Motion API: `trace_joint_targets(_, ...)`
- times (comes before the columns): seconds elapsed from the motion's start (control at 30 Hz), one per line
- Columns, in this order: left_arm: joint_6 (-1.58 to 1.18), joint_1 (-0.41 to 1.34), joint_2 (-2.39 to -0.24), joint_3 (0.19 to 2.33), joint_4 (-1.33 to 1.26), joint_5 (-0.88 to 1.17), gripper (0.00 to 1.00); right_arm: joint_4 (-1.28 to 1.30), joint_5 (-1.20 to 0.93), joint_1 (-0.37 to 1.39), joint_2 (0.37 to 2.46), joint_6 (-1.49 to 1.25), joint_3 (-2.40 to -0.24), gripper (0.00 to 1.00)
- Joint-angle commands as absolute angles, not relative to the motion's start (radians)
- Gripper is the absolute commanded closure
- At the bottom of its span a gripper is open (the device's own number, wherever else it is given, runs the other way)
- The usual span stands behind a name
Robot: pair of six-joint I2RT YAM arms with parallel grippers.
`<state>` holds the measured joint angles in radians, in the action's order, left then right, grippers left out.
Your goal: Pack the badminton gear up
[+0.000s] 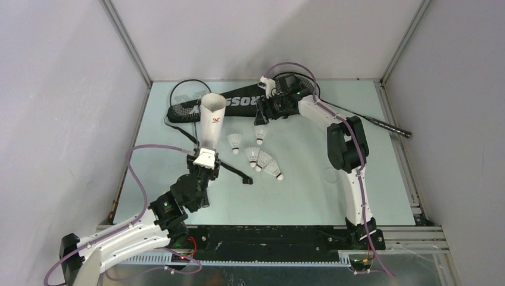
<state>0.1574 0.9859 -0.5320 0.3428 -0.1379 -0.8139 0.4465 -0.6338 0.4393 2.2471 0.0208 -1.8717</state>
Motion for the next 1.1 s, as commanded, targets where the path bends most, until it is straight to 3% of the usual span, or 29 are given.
trace_joint_targets(0.0, 0.109, 0.989, -0.498, 0.376, -0.175, -0.856, 1.0, 0.507, -0.671, 0.456, 2.293, 0.09, -1.943, 0.29)
trace_joint_targets(0.17, 0.089, 0.989, -0.443, 0.36, -0.149, -0.863, 1.0, 0.536, -0.669, 0.478, 2.325, 0.111, -1.958, 0.5)
trace_joint_targets(0.23, 0.08, 0.989, -0.426, 0.359, -0.128, -0.866, 1.0, 0.539, -0.656, 0.484, 2.314, 0.107, -1.944, 0.62)
trace_joint_targets(0.27, 0.077, 0.989, -0.417, 0.358, -0.119, -0.869, 1.0, 0.525, -0.649, 0.487, 2.297, 0.104, -1.922, 0.75)
trace_joint_targets(0.33, 0.073, 0.989, -0.41, 0.36, -0.106, -0.87, 1.0, 0.511, -0.625, 0.491, 2.262, 0.097, -1.894, 0.92)
trace_joint_targets(0.4, 0.064, 0.989, -0.412, 0.366, -0.089, -0.867, 1.0, 0.499, -0.617, 0.492, 2.209, 0.084, -1.865, 1.0)
trace_joint_targets(0.63, 0.027, 0.989, -0.43, 0.383, -0.035, -0.795, 1.0, 0.358, -0.517, 0.497, 1.907, 0.021, -1.668, 1.0)
trace_joint_targets(0.77, 0.048, 0.989, -0.464, 0.393, -0.008, -0.65, 1.0, 0.237, -0.363, 0.525, 1.609, 0.006, -1.487, 1.0)
trace_joint_targets(1.07, 0.197, 0.989, -0.573, 0.4, -0.023, -0.336, 1.0, 0.06, -0.032, 0.781, 1.067, 0.091, -1.228, 1.0)
